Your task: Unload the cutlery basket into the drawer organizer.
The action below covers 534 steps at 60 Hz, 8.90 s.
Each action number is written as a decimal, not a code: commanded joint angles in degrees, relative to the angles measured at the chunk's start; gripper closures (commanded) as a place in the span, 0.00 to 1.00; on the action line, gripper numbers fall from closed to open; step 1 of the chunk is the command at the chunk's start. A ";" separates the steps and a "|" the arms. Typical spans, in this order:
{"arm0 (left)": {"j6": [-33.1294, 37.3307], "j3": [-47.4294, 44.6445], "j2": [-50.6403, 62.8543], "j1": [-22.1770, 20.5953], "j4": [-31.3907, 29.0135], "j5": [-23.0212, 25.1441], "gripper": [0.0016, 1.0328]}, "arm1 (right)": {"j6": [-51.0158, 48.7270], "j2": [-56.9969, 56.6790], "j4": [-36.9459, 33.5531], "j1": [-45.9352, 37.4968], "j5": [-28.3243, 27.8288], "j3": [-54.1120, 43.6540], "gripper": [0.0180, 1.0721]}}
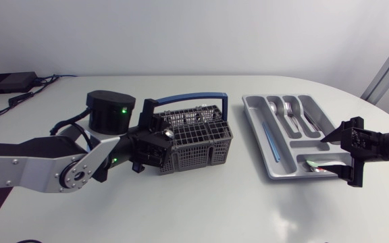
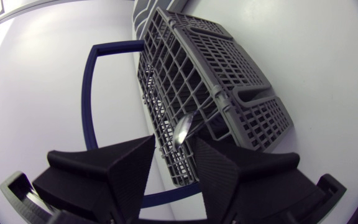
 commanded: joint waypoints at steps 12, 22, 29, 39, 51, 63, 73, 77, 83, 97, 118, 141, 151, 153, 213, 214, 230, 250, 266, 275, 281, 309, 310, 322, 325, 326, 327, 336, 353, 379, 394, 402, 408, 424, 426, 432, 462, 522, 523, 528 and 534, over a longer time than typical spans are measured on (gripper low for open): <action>3.03 0.32 1.73 -1.07 1.93 1.16 0.97 | 1.08 1.02 -0.21 0.09 -0.42 -1.08 0.07; 2.86 0.15 1.90 -1.25 2.72 1.87 0.97 | 1.17 1.54 0.05 0.09 -0.42 -1.17 0.07; 2.60 0.24 -0.21 -1.51 2.81 1.87 0.97 | 1.25 1.81 0.23 0.18 -0.42 -1.35 0.07; 2.60 0.41 -2.76 -1.87 1.93 1.87 0.97 | 1.52 1.81 0.49 0.53 -0.42 -1.52 0.07; 2.68 0.85 -5.83 -2.13 -0.97 1.69 0.97 | 1.61 1.63 0.93 0.79 -0.42 -2.31 0.07; 4.62 1.12 -8.56 -2.48 -4.13 1.69 0.97 | 1.61 1.02 0.93 0.97 -0.42 -3.02 0.07; 6.55 3.31 -10.75 -2.83 -9.23 1.43 0.97 | 1.61 0.84 0.93 0.97 -0.42 -3.63 0.07; 7.25 4.10 -11.72 -3.10 -11.16 0.90 0.97 | 1.61 0.75 1.02 0.97 -0.42 -3.98 0.07; 7.69 5.07 -12.86 -3.27 -13.10 0.72 0.97 | 1.52 0.75 1.11 0.97 -0.42 -4.16 0.07; 7.78 7.09 -15.24 -3.97 -16.61 0.72 0.97 | 1.61 0.23 1.11 1.14 -0.59 -4.33 0.07; 8.22 7.97 -19.89 -4.77 -21.97 0.64 0.97 | 1.43 -1.27 1.02 1.14 -0.94 -5.30 0.07; 4.27 12.54 -23.41 -3.71 -26.63 -0.16 0.97 | 6.97 -13.92 0.23 2.37 -6.74 -8.38 0.07; -13.66 18.43 -21.56 -3.62 -30.06 -0.86 0.97 | 16.02 -27.20 0.32 5.10 -10.17 -10.75 0.07; -16.65 19.05 -21.12 -3.80 -30.67 -0.86 0.97 | 18.57 -29.83 0.75 6.07 -10.44 -11.01 0.07; -73.43 51.13 12.71 -4.50 -51.07 8.99 0.97 | 56.45 -24.91 30.29 62.05 38.70 -10.66 0.27; -73.52 51.30 12.71 -4.50 -51.24 8.99 0.97 | 56.36 -24.38 30.64 62.23 39.13 -10.49 0.27; -74.84 52.53 13.59 -5.21 -53.53 9.25 0.97 | 53.37 -17.00 38.64 66.45 48.01 -8.73 0.44; -74.92 52.00 13.24 -5.64 -55.20 9.69 0.97 | 51.88 -12.61 41.45 68.38 51.18 -5.92 0.60; -74.92 51.57 12.63 -6.17 -55.55 9.78 0.97 | 51.44 -12.08 40.39 68.73 51.97 -5.13 0.79; -75.10 51.39 12.63 -6.70 -55.64 9.78 0.97 | 51.88 -11.99 39.07 68.82 52.05 -5.30 0.86; -75.19 51.48 12.63 -6.70 -55.64 9.69 0.97 | 51.88 -12.08 38.99 68.73 52.05 -5.65 0.89; -75.54 51.30 11.13 -6.96 -55.81 9.69 0.46 | 52.23 -13.84 36.88 68.91 51.09 -6.36 0.93; -75.54 51.39 11.04 -6.96 -55.81 9.69 0.34 | 52.14 -14.01 36.79 68.82 50.91 -6.44 0.93; -75.63 51.39 8.67 -6.08 -55.20 9.69 0.05 | 51.88 -18.32 33.80 66.80 47.40 -8.55 0.93; -75.54 51.39 7.97 -5.73 -55.02 9.69 0.05 | 51.79 -20.16 32.04 65.48 45.64 -9.26 0.93; -75.54 51.39 7.62 -5.56 -54.93 9.69 0.05 | 51.44 -21.13 31.25 64.60 44.67 -9.52 0.93; -75.54 51.30 7.35 -5.29 -54.84 9.69 0.05 | 51.09 -22.01 30.37 63.55 43.70 -9.78 0.93; -75.19 49.98 4.98 -2.83 -54.23 9.69 0.05 | 45.64 -30.62 21.50 49.13 29.03 -11.72 0.92; -70.09 42.69 2.25 0.77 -53.26 9.69 0.05 | 19.18 -31.41 4.45 15.29 0.73 -13.83 0.90; -62.62 27.83 -2.05 -0.64 -53.35 9.69 0.05 | -2.26 -11.73 4.27 -0.26 -2.09 -12.51 0.90; -60.86 21.51 -3.81 -3.71 -53.35 10.66 0.07 | -5.25 -2.06 6.82 -3.34 -2.00 -8.38 0.90; -58.49 18.25 -4.86 -5.12 -52.91 10.83 0.08 | -5.16 1.19 7.61 -3.43 -1.65 -6.71 0.90; -56.99 16.15 -2.49 -4.85 -51.42 11.01 0.16 | -4.81 2.34 8.14 -3.43 -1.56 -6.18 0.90; -55.76 12.81 1.64 -3.97 -45.44 11.09 0.83 | -5.16 3.30 9.28 -3.34 -1.12 -5.92 0.90; -55.50 12.89 2.69 -3.71 -45.09 11.09 0.84 | -5.16 3.57 10.25 -3.25 -0.59 -6.27 0.90; -54.89 12.89 5.51 -2.74 -43.33 10.83 0.83 | -5.43 5.15 13.32 -2.72 1.17 -6.53 0.90; -51.19 12.89 10.96 5.78 -37.00 8.28 0.83 | -5.60 7.70 19.65 0.09 5.65 -6.36 0.88; -52.69 6.92 -6.01 7.71 -40.43 7.23 0.05 | -9.12 -1.80 14.38 1.06 11.01 -7.59 0.09; -53.04 6.83 -6.62 7.54 -40.43 7.23 0.05 | -9.03 -2.67 13.41 1.06 10.66 -7.50 0.09; -54.89 6.92 -8.73 7.63 -40.43 7.23 0.05 | -6.57 -6.81 9.63 1.06 8.81 -6.62 0.06; -57.08 7.27 -11.54 8.77 -39.99 7.23 0.05 | -2.26 -11.38 5.85 1.06 4.77 -5.13 0.05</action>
